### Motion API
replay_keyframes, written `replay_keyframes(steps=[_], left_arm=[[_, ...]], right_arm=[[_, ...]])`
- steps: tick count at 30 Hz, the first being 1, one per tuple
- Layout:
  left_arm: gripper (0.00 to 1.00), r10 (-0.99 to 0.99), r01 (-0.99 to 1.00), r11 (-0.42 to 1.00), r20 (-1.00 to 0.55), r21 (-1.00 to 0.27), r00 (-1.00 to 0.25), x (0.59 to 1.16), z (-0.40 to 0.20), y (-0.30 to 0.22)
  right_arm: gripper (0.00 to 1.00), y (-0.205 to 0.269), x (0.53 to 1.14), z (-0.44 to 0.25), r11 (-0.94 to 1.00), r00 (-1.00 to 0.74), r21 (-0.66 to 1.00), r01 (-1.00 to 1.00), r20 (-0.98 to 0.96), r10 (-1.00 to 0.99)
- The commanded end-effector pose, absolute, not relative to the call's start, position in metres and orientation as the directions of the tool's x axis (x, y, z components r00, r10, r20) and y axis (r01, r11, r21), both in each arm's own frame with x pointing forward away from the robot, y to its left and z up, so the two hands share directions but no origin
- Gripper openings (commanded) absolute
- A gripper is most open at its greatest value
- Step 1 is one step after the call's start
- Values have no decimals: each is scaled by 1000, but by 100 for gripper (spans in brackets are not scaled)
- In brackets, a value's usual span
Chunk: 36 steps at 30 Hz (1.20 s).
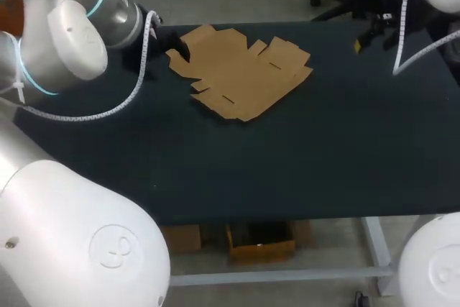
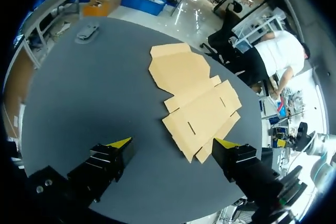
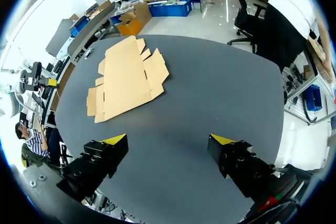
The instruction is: Assemble the packaging by folding the flat box into shape, placing the metal phone stand inside, and closing the box properly
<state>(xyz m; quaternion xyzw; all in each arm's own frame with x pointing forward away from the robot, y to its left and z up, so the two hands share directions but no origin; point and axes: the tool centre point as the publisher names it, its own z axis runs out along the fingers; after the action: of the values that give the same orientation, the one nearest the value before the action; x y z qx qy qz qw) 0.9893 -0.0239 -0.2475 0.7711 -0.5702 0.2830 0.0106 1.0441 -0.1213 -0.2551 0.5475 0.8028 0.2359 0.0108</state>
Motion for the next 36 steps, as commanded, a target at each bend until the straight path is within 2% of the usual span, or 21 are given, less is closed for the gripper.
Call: replay_keyframes(steps=[1,14,19,36], left_arm=[[100,-867,-872,-394,431,-290,249,985,-254,-30],[100,-786,-870,-470,520,-150,335,981,-289,-48],[100,-773,-884,-457,535,-100,340,982,-295,-56],[100,-773,-884,-457,535,-100,340,982,-295,-56]], right_arm=[[100,-124,1044,-257,287,-399,385,877,254,881],[100,-120,1037,-274,273,-389,369,888,287,876],[100,-119,1035,-279,275,-384,351,895,294,875],[100,-117,1035,-280,262,-362,320,910,306,881]])
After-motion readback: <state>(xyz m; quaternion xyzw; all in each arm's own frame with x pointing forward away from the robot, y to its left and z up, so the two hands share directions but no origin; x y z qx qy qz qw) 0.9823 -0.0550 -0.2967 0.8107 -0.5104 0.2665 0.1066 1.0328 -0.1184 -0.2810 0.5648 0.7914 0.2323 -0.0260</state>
